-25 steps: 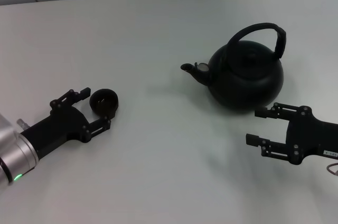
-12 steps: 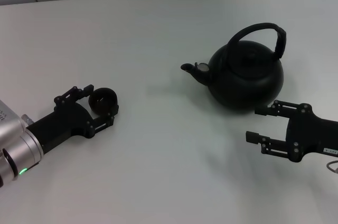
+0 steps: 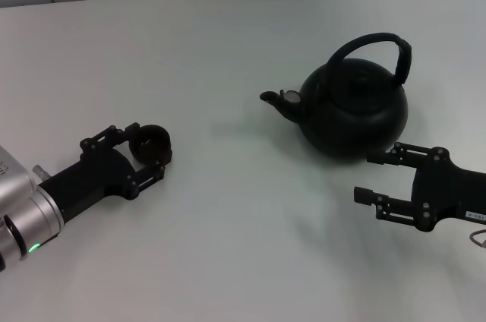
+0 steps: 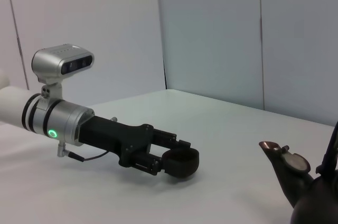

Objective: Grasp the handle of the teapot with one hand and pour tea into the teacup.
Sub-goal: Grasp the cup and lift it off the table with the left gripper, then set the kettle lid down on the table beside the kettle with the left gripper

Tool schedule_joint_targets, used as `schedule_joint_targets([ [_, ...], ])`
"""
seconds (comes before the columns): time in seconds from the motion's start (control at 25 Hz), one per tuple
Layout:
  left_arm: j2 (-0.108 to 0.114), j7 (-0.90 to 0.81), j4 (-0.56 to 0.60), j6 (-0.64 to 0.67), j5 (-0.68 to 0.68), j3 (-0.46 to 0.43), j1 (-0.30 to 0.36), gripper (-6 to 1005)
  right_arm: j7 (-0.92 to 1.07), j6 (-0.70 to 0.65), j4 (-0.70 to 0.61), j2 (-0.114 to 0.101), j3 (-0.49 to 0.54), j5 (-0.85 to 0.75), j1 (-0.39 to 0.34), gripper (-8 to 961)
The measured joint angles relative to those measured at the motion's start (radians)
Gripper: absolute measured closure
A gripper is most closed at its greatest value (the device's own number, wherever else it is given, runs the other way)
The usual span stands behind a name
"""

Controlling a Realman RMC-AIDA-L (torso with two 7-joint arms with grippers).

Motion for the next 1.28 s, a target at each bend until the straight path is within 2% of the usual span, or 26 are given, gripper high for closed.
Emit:
schedule_joint_targets([
  [0.2, 0.0, 0.008, -0.022, 0.036, 0.004, 0.003, -0.017, 313, 0.0, 0.0, 0.003, 0.0, 0.0, 0.0, 0.0, 293],
  [0.48, -0.001, 0.059, -0.13, 0.004, 0.006, 0.002, -0.118, 312, 0.0, -0.007, 0.003, 0.0, 0.0, 0.0, -0.007, 300],
  [0.68, -0.002, 0.114, -0.198, -0.042, 0.006, -0.004, -0.156, 311, 0.0, -0.01, 0.004, 0.0, 0.0, 0.0, -0.009, 305],
  [1.28, -0.002, 0.2, -0.251, -0.151, 0.006, -0.043, -0.175, 308, 0.0, -0.007, 0.005, 0.002, 0.0, 0.002, -0.008, 319],
])
